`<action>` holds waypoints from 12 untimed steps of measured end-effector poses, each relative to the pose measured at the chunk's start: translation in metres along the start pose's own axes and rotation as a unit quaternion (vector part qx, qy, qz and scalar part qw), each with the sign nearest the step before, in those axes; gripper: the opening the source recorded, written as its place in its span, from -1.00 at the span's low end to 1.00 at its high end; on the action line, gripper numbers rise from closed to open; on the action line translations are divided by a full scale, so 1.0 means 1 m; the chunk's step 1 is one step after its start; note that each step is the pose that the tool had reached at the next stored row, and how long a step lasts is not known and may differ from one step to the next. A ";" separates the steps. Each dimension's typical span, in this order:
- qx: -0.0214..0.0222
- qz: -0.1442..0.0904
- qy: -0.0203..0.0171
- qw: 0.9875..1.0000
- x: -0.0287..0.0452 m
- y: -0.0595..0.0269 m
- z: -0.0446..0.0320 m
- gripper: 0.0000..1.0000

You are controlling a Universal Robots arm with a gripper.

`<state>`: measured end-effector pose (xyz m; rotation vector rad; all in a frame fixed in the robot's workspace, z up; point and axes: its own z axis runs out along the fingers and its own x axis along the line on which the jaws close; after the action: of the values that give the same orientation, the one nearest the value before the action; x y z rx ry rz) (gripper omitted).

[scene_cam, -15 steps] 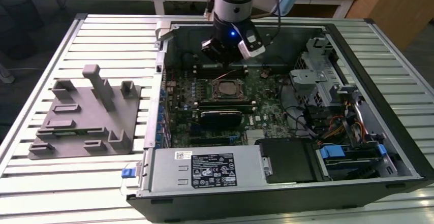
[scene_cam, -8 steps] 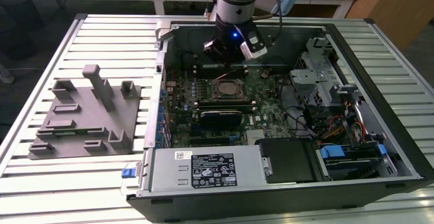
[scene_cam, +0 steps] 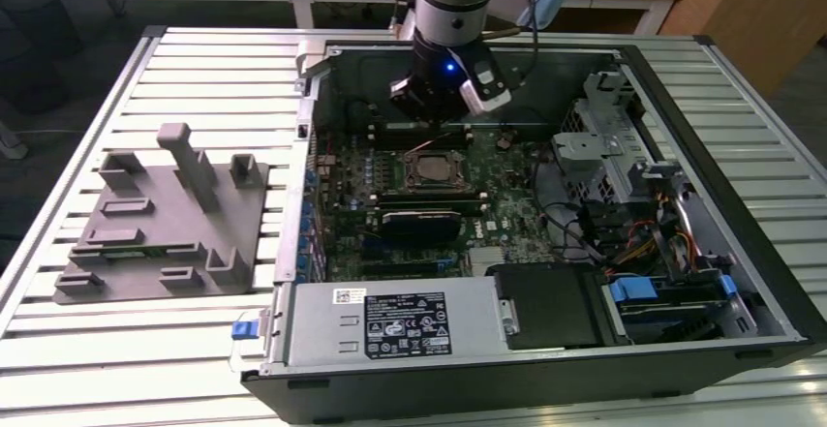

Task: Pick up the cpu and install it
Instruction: 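Install the first cpu locking lever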

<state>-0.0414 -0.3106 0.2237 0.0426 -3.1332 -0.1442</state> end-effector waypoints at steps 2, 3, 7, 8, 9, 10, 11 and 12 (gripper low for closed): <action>0.000 -0.001 0.000 1.000 -0.0008 0.0004 0.0008 -0.79; 0.000 -0.001 0.000 1.000 -0.0013 0.0005 0.0013 -0.79; 0.000 -0.003 0.000 1.000 -0.0035 0.0006 0.0040 -0.79; 0.000 -0.003 0.000 1.000 -0.0043 0.0006 0.0048 -0.79; 0.000 -0.003 0.000 1.000 -0.0050 0.0006 0.0058 -0.79; 0.000 -0.003 0.000 1.000 -0.0055 0.0005 0.0068 -0.79; 0.000 -0.004 0.000 1.000 -0.0060 0.0004 0.0079 -0.79; 0.000 -0.004 0.000 1.000 -0.0064 0.0003 0.0090 -0.79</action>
<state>-0.0351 -0.3093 0.2148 0.0544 -3.1327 -0.1442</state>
